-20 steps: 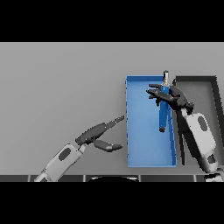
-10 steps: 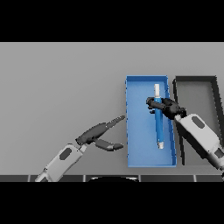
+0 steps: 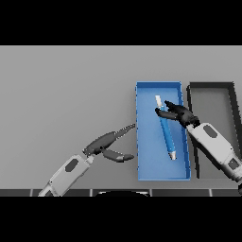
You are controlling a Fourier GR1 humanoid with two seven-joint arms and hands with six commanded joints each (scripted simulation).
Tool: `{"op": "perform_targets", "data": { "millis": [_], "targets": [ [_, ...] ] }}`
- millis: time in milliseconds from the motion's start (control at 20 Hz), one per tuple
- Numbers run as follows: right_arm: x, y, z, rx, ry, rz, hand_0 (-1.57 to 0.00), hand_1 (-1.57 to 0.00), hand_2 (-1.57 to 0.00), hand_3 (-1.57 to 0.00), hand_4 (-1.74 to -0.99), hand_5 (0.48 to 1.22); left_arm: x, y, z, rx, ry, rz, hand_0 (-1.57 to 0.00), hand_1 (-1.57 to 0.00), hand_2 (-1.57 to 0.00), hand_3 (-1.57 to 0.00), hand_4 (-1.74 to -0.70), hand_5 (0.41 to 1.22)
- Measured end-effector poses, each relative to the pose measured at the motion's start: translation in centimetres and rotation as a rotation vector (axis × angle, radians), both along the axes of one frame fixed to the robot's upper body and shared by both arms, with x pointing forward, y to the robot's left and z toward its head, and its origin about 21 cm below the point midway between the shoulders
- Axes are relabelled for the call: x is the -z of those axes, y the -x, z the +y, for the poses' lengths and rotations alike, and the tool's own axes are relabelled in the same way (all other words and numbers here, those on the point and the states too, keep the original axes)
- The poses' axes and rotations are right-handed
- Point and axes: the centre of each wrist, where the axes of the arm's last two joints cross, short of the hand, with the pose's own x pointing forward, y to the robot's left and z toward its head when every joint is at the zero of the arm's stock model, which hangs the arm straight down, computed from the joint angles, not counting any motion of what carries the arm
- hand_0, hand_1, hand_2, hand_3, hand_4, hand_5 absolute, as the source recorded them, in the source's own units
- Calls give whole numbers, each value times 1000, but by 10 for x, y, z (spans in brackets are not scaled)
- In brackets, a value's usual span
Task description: Pick up the blue pipe and place it into the blue bin.
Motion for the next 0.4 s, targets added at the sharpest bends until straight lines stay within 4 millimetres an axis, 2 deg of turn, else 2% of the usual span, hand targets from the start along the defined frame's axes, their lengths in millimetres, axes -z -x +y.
{"op": "perform_targets", "data": {
  "millis": [50,200,400],
  "targets": [
    [2,3,1,-7,-10,6,-18,-16,-15,-12,-1123,689,0,0,-4,7,8,-6,1,1,1,1,-916,464],
    [-4,4,1,-7,8,12,-9,-8,-7,-6,-1129,672,-1,-1,0,2,8,0,1,1,1,1,-920,464],
    [1,2,0,-27,-10,5,-9,-8,-7,-6,-1129,677,-3,1,1,12,20,-2,1,1,1,1,-920,468]
  ]
}}
